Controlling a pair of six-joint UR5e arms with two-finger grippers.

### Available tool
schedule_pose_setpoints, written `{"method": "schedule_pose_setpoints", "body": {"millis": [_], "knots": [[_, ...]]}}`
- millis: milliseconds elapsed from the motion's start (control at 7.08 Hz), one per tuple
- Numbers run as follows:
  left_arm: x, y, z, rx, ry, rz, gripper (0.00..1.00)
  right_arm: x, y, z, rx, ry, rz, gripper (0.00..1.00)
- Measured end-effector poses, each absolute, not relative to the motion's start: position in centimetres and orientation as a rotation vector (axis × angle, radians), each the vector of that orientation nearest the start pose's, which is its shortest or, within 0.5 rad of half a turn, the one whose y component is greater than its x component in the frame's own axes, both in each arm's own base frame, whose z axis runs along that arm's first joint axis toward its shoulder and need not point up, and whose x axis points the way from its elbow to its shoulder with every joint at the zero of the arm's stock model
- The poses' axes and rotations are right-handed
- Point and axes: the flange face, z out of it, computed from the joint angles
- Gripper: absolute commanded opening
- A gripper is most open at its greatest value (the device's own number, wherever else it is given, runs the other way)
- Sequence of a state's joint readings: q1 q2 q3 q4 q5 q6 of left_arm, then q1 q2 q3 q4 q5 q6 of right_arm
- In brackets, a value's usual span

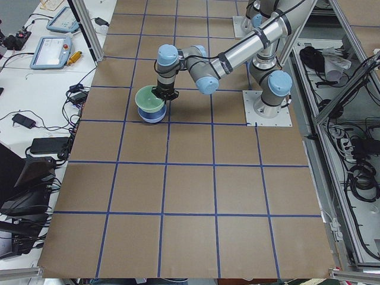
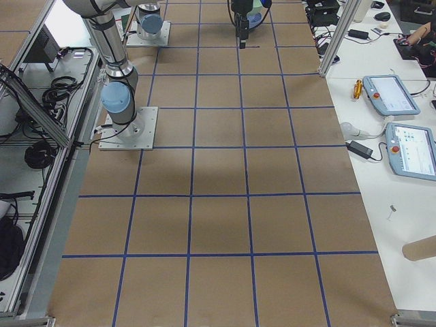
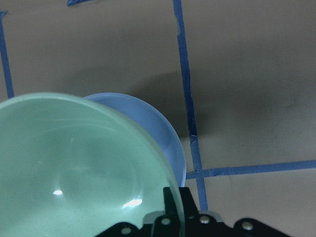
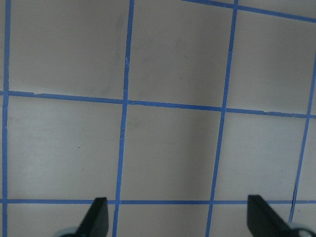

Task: Stack green bowl on blue bowl
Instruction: 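Lower the green bowl into the pale blue bowl with the left gripper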

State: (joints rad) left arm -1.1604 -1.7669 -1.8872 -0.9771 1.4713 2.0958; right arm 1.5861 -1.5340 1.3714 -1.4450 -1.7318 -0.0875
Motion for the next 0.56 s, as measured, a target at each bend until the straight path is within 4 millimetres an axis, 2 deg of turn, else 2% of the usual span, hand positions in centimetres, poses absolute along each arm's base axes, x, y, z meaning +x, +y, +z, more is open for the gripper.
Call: {"method": "schedule_pose_setpoints", "body": {"millis": [282, 424, 565], "knots": [[7.9, -54.3, 28.9, -2.358, -2.120, 0.188, 1.00, 12.5, -50.4, 55.6, -0.165, 3.299, -0.051, 1.00], [7.8, -54.3, 29.0, -2.350, -2.136, 0.187, 1.00, 12.5, -50.4, 55.6, -0.165, 3.299, -0.051, 1.00], [7.2, -54.2, 30.0, -2.333, -2.173, 0.195, 1.00, 12.5, -50.4, 55.6, -0.165, 3.299, -0.051, 1.00]]}}
